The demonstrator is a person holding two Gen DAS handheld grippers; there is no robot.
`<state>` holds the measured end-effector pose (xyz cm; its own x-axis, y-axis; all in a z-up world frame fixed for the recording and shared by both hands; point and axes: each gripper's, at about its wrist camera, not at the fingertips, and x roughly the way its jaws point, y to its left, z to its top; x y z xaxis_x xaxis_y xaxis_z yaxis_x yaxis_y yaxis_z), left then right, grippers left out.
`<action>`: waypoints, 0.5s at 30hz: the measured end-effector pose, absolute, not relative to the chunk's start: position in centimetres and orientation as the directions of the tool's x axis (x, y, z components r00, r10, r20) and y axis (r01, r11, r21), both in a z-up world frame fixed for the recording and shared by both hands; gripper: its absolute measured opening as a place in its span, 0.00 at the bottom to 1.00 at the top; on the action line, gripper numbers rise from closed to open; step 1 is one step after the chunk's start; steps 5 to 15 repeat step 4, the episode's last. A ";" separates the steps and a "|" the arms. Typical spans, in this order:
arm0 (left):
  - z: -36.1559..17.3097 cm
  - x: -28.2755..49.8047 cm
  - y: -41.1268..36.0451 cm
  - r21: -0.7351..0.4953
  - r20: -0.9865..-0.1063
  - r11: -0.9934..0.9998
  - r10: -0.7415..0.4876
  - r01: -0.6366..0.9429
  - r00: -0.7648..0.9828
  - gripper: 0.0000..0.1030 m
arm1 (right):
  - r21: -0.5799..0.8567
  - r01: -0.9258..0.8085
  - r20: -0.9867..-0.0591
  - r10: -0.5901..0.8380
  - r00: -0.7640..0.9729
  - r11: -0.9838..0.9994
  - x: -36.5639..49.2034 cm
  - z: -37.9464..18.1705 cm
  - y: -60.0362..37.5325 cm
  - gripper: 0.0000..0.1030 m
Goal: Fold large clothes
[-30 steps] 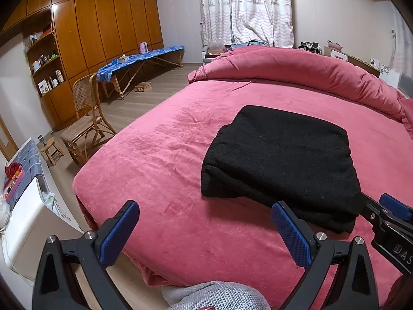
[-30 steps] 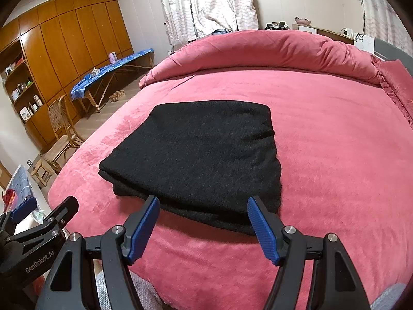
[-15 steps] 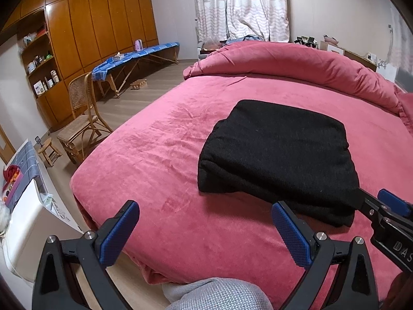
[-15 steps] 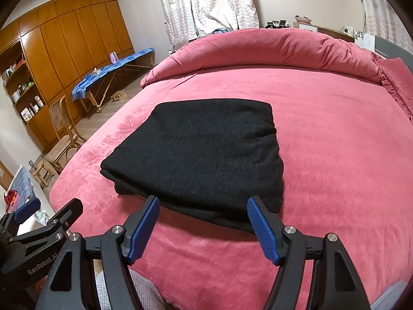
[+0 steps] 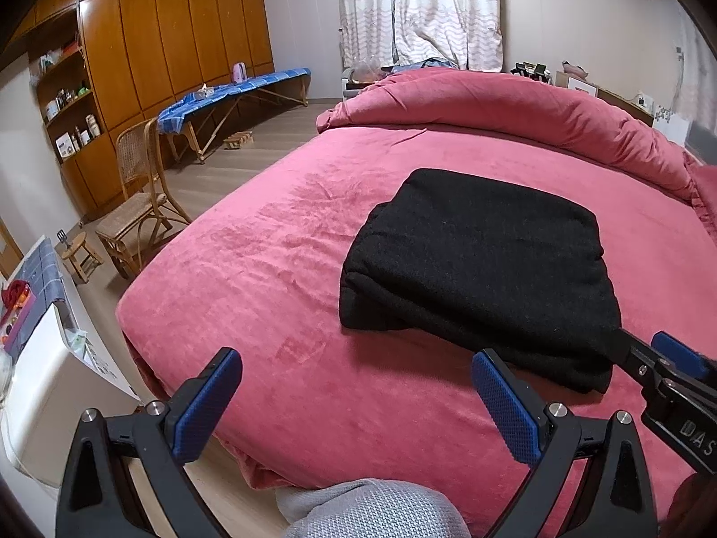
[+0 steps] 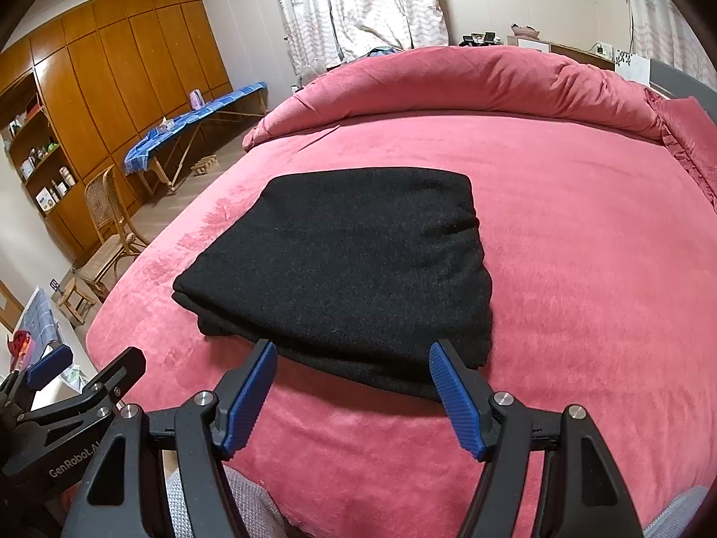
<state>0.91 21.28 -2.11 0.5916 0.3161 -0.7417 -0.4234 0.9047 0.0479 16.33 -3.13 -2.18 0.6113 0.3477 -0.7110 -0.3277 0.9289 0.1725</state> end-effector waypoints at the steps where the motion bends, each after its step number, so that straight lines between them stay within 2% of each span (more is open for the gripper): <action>1: -2.1 0.8 21.3 0.041 -0.740 0.903 0.315 -0.428 0.594 1.00 | 0.173 -0.327 -0.713 0.347 0.609 0.929 16.4 -2.2 -3.1 0.70; 15: -2.2 0.8 21.6 0.037 -0.738 0.896 0.322 -0.442 0.592 1.00 | 0.183 -0.323 -0.715 0.351 0.604 0.929 16.4 -2.4 -3.3 0.70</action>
